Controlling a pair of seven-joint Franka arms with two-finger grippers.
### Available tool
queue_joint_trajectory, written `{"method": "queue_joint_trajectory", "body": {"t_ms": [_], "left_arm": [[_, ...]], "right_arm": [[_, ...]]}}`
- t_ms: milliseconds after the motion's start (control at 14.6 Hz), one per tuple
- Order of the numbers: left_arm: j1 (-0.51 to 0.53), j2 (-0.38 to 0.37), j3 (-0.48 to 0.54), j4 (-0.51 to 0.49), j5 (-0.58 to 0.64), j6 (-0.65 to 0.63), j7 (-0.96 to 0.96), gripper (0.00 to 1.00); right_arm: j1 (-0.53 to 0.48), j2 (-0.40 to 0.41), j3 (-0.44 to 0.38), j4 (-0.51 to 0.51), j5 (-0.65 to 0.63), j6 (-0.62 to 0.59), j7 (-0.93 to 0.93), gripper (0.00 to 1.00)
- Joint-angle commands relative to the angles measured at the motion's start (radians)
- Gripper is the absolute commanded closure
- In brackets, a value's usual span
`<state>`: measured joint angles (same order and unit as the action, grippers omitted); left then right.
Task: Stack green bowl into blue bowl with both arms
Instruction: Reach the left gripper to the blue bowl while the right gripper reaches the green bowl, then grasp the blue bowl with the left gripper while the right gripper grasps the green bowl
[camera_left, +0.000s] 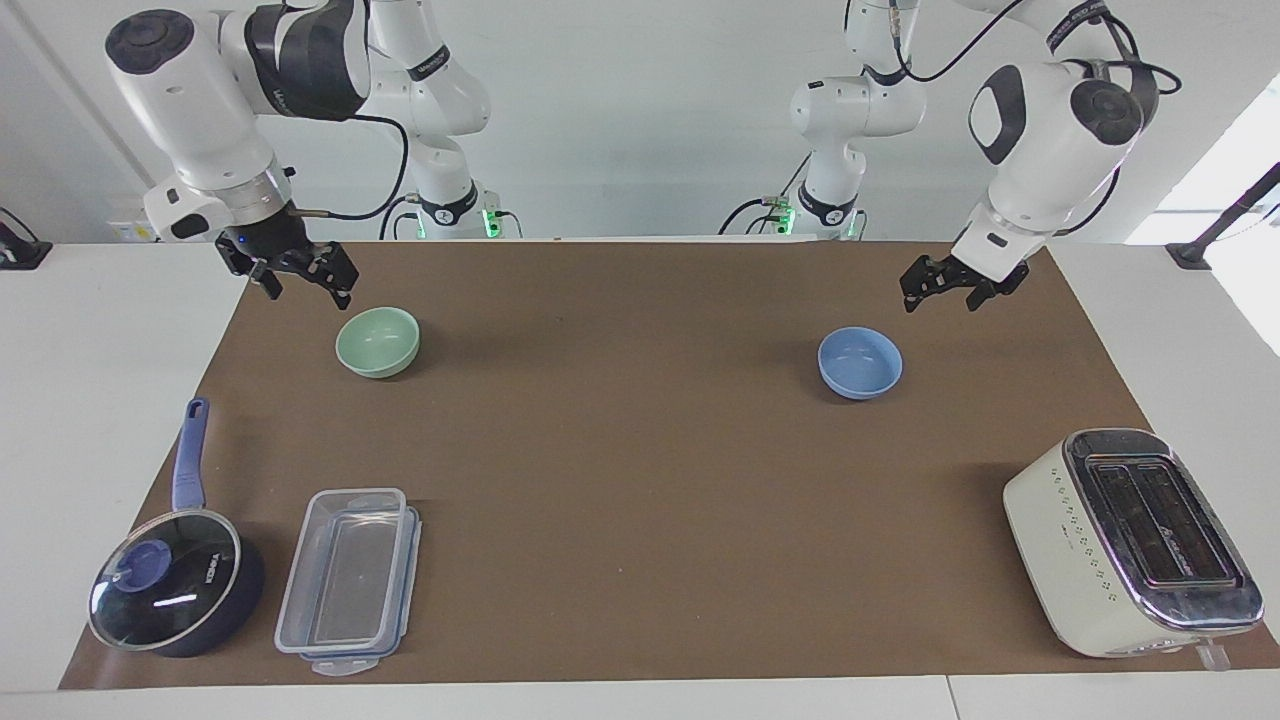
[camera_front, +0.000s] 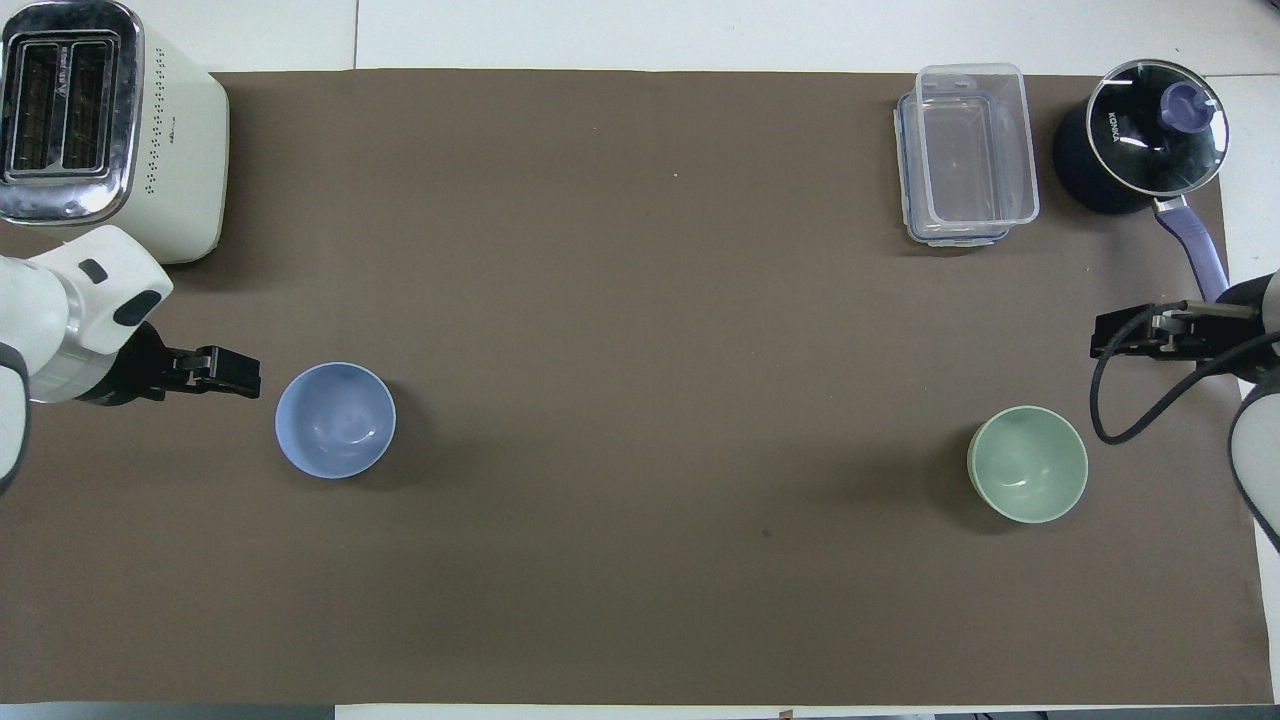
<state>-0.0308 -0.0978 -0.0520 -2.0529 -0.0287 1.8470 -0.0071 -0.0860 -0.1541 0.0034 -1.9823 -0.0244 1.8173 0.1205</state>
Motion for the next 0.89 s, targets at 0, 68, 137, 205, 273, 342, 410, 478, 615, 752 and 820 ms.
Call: {"method": "queue_joint_trajectory", "body": {"t_ms": [0,68,137,205,273,342,410,478,615,752,820], "left_arm": [[0.005,0.044,0.001,-0.078,0.007,0.112,0.029,0.00],[0.005,0.064,0.001,-0.079,0.007,0.135,0.029,0.00],[0.003,0.085,0.001,-0.085,0.013,0.156,0.029,0.00],[-0.003,0.101,0.001,-0.095,0.018,0.178,0.029,0.00],[-0.006,0.099,0.001,-0.122,0.018,0.205,0.030,0.00],[-0.006,0.095,0.001,-0.144,0.018,0.227,0.030,0.02],[-0.006,0.093,0.001,-0.162,0.018,0.239,0.032,0.05],[-0.008,0.095,0.001,-0.171,0.018,0.250,0.047,0.06],[-0.011,0.089,0.001,-0.202,0.018,0.255,0.071,0.09],[-0.011,0.083,0.001,-0.223,0.018,0.262,0.094,0.13],[-0.012,0.081,0.001,-0.225,0.018,0.261,0.094,0.15]], "right_arm": [[-0.028,-0.119,0.003,-0.218,0.017,0.132,-0.068,0.00],[-0.035,-0.133,0.001,-0.271,0.017,0.172,-0.087,0.00],[-0.049,-0.133,0.001,-0.302,0.015,0.194,-0.100,0.00],[-0.066,-0.124,0.001,-0.326,0.017,0.214,-0.122,0.00],[-0.080,-0.113,0.001,-0.360,0.015,0.259,-0.148,0.00],[-0.092,-0.105,0.001,-0.394,0.017,0.307,-0.174,0.00],[-0.107,-0.093,0.001,-0.424,0.015,0.350,-0.195,0.00],[-0.113,-0.084,0.001,-0.450,0.017,0.382,-0.209,0.00],[-0.127,-0.079,0.001,-0.492,0.015,0.421,-0.234,0.00],[-0.138,-0.055,0.001,-0.512,0.017,0.447,-0.249,0.00],[-0.147,-0.039,0.001,-0.521,0.015,0.467,-0.262,0.00]]}}
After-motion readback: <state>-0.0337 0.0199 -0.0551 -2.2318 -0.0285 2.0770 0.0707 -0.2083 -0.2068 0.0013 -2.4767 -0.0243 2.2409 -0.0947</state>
